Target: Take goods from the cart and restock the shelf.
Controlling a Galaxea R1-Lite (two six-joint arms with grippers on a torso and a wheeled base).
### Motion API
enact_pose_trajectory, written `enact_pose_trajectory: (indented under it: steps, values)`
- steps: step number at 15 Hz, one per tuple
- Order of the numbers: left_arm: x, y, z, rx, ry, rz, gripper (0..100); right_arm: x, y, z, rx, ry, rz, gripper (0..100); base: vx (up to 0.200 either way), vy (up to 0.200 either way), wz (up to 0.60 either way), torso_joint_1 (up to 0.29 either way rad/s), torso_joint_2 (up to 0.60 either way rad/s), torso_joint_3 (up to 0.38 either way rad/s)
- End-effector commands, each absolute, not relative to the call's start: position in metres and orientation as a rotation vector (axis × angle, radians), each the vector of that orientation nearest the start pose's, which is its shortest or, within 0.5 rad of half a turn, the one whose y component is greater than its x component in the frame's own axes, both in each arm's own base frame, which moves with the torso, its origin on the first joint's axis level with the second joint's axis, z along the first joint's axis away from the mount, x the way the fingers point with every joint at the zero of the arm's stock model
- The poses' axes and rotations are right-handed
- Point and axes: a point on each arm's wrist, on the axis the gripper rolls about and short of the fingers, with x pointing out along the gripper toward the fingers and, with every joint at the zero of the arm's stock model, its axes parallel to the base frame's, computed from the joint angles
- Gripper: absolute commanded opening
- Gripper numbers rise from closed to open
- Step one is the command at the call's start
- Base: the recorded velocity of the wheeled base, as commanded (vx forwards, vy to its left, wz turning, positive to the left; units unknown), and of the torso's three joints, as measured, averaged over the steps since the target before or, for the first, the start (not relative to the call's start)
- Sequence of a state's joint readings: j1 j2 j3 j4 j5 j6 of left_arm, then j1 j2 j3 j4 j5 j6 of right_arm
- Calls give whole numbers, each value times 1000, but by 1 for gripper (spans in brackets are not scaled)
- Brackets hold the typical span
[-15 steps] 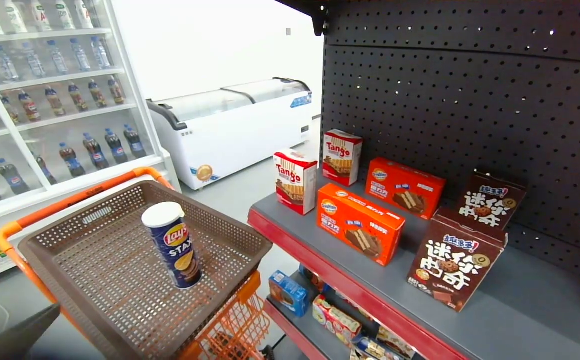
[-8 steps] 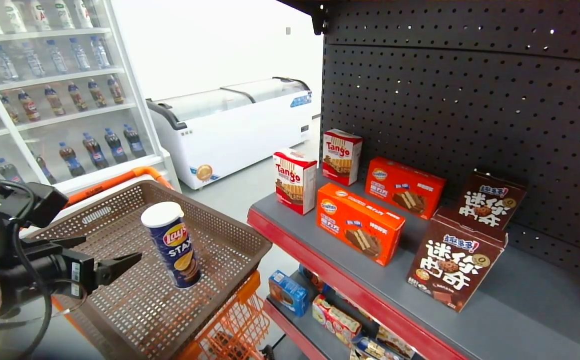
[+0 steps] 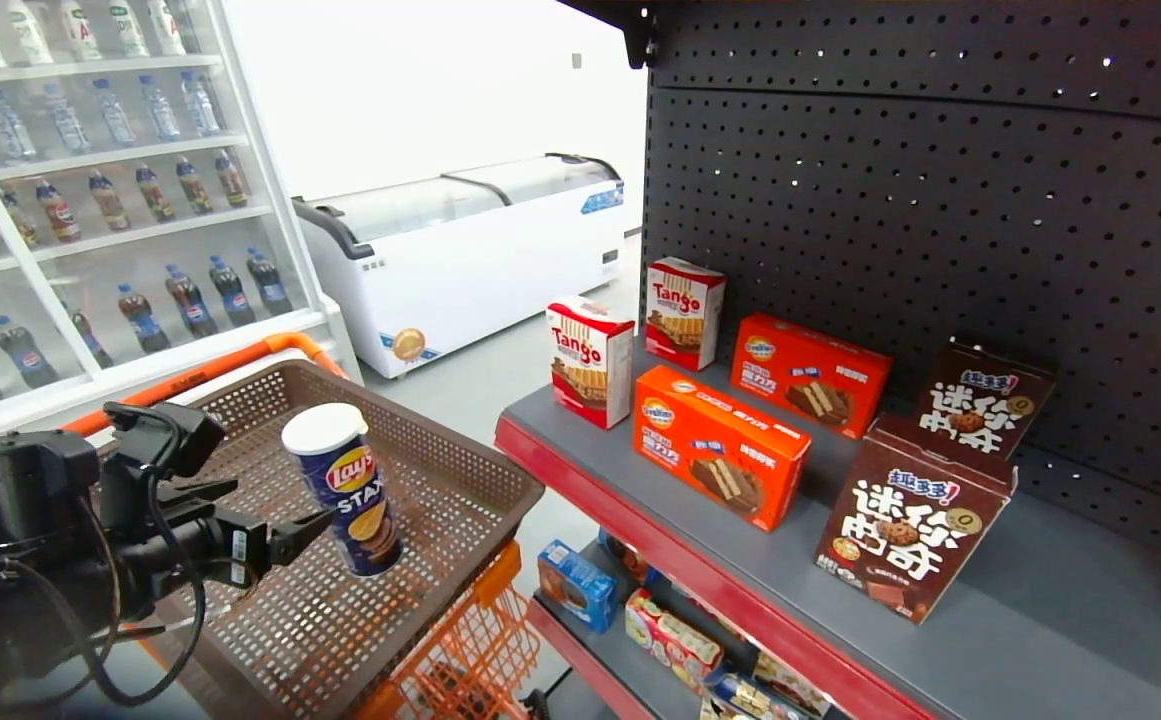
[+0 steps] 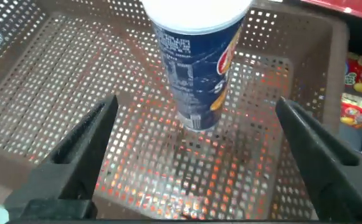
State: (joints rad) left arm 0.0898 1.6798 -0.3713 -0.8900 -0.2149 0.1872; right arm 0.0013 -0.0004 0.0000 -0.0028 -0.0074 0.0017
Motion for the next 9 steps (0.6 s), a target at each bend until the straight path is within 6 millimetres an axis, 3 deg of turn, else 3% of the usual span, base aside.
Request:
enact_pose_trajectory:
  steps: [1, 5, 9]
  values:
    - [264, 18, 75, 113, 457, -167, 100, -23, 0, 76, 3, -3, -6, 100, 0, 0, 0, 0, 0, 0]
    - [292, 20, 52, 126, 411, -167, 100, -23, 0, 76, 2, -3, -6, 100, 0, 0, 0, 0, 0, 0]
    - [317, 13, 43, 137, 379, -189, 100, -23, 0, 76, 2, -3, -6, 100, 0, 0, 0, 0, 0, 0]
